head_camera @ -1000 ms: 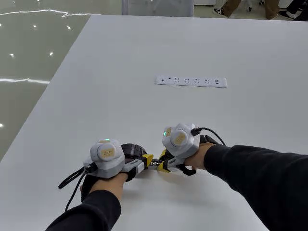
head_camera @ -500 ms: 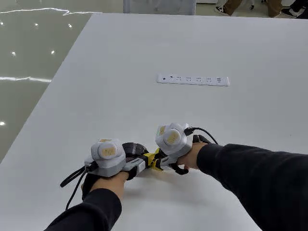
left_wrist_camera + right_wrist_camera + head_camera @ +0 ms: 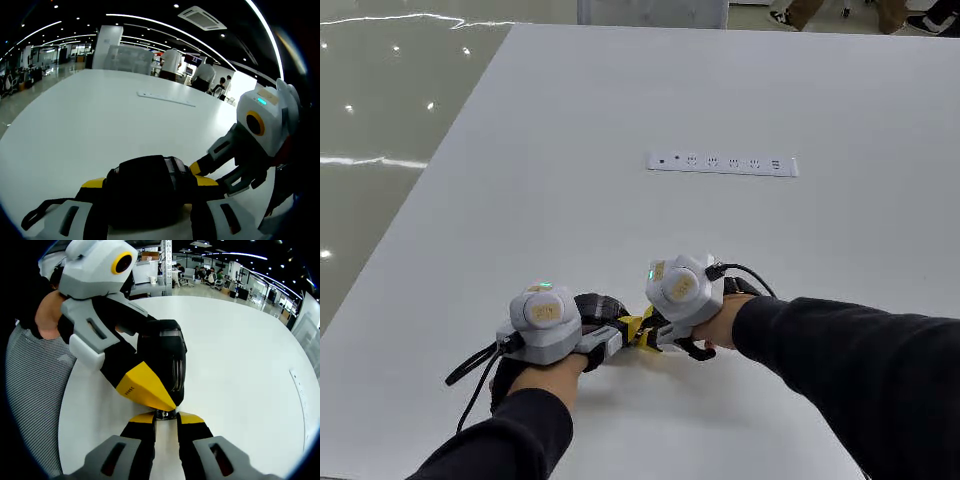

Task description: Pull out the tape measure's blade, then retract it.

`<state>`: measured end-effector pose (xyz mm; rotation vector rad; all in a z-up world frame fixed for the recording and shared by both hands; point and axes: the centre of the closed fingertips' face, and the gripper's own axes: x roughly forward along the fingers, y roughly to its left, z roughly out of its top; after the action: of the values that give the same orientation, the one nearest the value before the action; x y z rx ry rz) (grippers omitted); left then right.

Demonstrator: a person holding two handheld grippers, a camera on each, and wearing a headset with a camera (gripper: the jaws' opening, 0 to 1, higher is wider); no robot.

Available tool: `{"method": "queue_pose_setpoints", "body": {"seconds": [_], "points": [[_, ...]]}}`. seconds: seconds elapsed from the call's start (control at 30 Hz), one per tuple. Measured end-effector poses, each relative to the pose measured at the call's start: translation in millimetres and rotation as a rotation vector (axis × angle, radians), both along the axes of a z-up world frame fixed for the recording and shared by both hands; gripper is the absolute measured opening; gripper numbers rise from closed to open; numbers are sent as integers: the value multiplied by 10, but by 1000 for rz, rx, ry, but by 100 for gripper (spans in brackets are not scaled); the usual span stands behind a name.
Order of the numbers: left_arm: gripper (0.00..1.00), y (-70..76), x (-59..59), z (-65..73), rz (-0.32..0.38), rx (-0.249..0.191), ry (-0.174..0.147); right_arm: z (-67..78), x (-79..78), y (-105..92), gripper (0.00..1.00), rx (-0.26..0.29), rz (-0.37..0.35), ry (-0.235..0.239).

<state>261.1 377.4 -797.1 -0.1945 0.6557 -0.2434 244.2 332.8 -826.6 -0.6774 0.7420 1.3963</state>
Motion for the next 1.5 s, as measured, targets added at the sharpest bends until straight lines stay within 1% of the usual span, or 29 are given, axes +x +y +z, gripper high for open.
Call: {"method": "queue_pose_setpoints", "body": {"seconds": [0.1, 0.27, 0.77, 0.9, 1.03, 1.1, 1.17, 1.2, 1.23, 1.27, 1.33, 1.37, 1.4, 1.43, 1.47, 1.5], "points": [[62, 1, 0, -2, 0, 0, 0, -2, 14, 17, 13, 6, -9, 5], [62, -1, -1, -4, -1, -1, 2, 1, -9, 22, 13, 9, -17, 10], [63, -6, -6, -8, -9, -4, 8, -2, -46, 11, 13, 13, -18, 9], [63, -7, -7, -9, -13, -9, 9, -1, -41, 14, 13, 17, -56, 33], [64, -10, -9, -9, -21, -5, 7, -6, -64, 20, 14, 14, -47, 5], [65, -22, -20, -12, -44, -1, 13, -11, -75, 16, 14, 15, -40, -17], [65, -27, -37, -22, -79, 13, 24, -4, -52, 6, 14, 21, -78, -24], [64, -28, -45, -27, -100, 26, 23, 2, -40, -1, 16, 25, -89, -41], [64, -30, -48, -26, -135, 51, 10, 15, -13, -21, 18, 28, -98, -76], [65, -35, -50, -14, -137, 50, -1, 16, -22, -45, 21, 24, -100, -79], [75, -47, -65, 15, -146, 32, -7, 22, -1, -104, 27, 25, -129, -94], [79, -69, -73, 32, -159, 16, -11, 24, -4, -135, 31, 26, -144, -91], [86, -184, -86, 75, -216, -45, -29, 26, -26, -181, 33, 29, -159, -81], [95, -264, -100, 103, -243, -97, -36, 32, -37, -208, 35, 33, -167, -79], [98, -291, -169, 89, -301, -96, -11, 44, -56, -253, 35, 41, -178, -80], [100, -274, -180, 84, -309, -77, -8, 56, -69, -282, 37, 46, -186, -80]]}}
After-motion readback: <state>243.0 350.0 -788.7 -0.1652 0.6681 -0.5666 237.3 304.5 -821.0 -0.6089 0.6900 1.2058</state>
